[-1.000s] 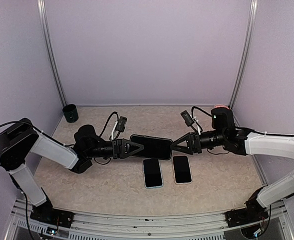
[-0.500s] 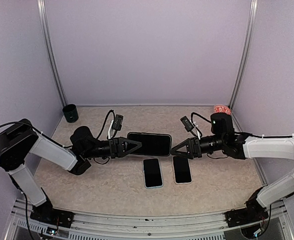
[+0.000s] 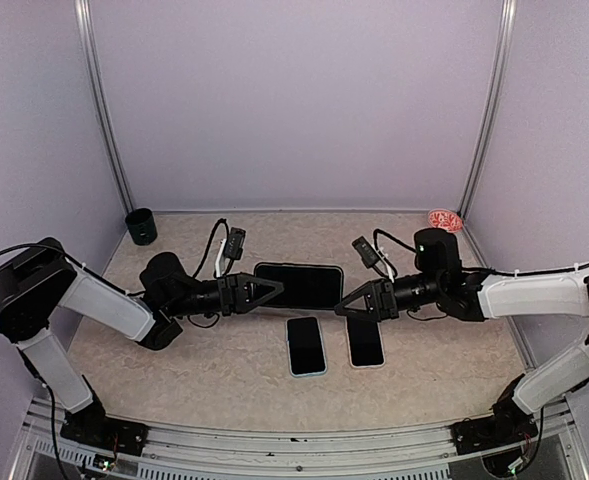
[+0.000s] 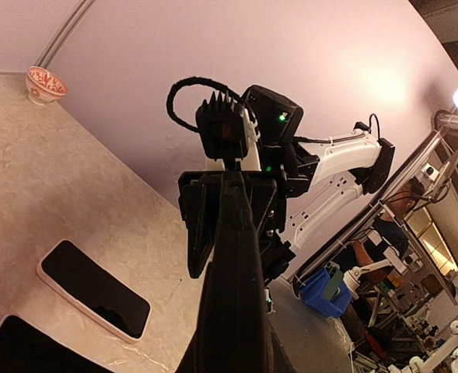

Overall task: Put the phone into the phone case
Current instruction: Press the corner of the phone case at the bottom left corner of the phone case.

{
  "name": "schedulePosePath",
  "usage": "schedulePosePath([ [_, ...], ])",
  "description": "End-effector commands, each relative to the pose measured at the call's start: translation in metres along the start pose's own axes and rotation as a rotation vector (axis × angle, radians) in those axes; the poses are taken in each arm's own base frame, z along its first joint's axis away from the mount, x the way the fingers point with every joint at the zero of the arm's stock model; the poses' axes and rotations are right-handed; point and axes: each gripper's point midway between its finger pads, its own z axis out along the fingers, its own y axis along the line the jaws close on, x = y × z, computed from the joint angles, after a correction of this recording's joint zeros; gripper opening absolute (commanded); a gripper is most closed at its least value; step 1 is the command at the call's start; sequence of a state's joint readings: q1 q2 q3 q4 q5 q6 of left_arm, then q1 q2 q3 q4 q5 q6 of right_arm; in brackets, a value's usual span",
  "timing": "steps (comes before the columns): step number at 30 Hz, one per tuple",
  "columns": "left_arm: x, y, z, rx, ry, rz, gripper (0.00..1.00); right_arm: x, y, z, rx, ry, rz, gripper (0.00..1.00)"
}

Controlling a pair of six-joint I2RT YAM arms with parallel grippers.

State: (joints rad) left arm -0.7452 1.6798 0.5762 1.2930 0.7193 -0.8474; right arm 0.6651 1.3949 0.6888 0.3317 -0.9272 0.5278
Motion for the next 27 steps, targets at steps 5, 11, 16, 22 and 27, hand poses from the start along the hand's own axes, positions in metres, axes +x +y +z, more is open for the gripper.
schedulePosePath([
  [5,-0.014,-0.009,0.002,0.005,-0.045,0.092,0.00,0.004,0.002,0.015,-0.067,0.038,0.060,0.22],
  [11,-0.014,-0.008,0.000,-0.020,-0.038,0.112,0.00,-0.003,0.012,0.013,-0.092,0.025,0.046,0.30],
  [16,-0.014,-0.009,0.000,-0.024,-0.035,0.119,0.00,-0.009,0.015,0.013,-0.095,0.018,0.038,0.31],
  [22,-0.012,-0.009,-0.001,-0.023,-0.029,0.117,0.00,-0.011,0.013,0.016,-0.095,0.022,0.060,0.24],
  [27,-0.009,-0.008,-0.002,-0.027,-0.021,0.115,0.00,-0.017,0.019,0.014,-0.117,0.005,0.047,0.26],
])
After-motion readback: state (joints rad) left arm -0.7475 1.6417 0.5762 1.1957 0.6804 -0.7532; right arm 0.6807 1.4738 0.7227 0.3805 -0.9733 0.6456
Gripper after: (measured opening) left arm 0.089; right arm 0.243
